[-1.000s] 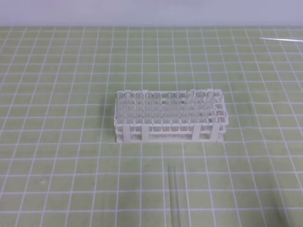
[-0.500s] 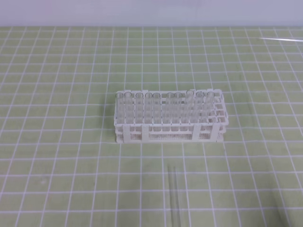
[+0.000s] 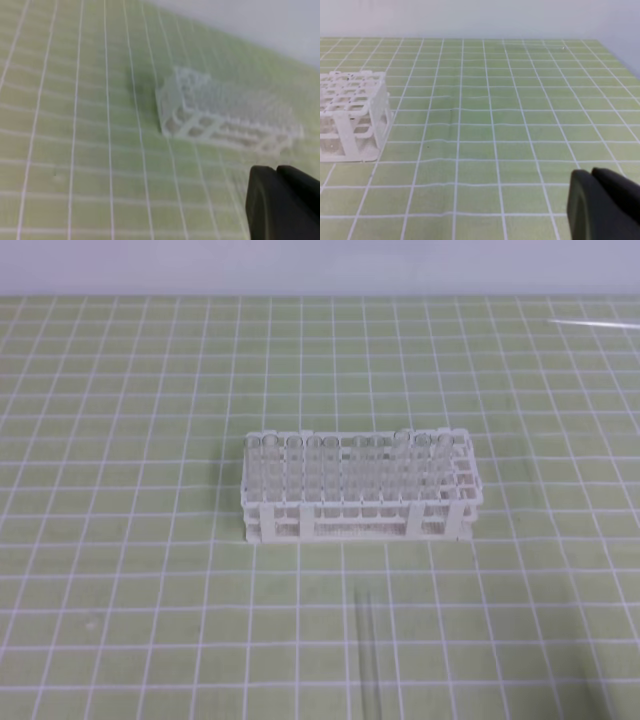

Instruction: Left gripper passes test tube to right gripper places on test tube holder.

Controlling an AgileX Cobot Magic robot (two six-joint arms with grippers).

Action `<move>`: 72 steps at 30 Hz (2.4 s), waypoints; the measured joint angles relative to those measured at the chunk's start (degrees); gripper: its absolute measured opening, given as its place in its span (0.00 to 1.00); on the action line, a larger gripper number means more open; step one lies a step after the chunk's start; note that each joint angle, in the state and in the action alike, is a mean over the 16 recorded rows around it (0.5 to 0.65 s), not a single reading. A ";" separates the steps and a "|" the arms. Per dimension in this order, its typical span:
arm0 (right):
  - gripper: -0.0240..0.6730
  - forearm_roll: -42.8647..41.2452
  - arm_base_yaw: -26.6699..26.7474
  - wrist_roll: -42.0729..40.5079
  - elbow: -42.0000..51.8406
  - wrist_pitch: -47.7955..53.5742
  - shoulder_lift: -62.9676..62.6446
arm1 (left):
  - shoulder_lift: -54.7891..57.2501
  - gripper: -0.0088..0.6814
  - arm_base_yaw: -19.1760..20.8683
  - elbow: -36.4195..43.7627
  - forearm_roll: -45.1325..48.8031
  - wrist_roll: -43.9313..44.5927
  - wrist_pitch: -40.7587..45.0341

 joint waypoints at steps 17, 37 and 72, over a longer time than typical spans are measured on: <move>0.03 0.00 0.00 0.00 0.00 0.00 0.03 | 34.43 0.01 -9.47 -17.50 0.38 9.65 19.33; 0.03 0.00 0.00 0.00 0.00 0.00 0.03 | 58.49 0.01 -28.78 -25.40 11.07 4.35 14.36; 0.03 0.00 0.00 0.00 0.00 0.00 0.03 | 89.06 0.04 -47.41 -39.27 6.17 -8.55 4.91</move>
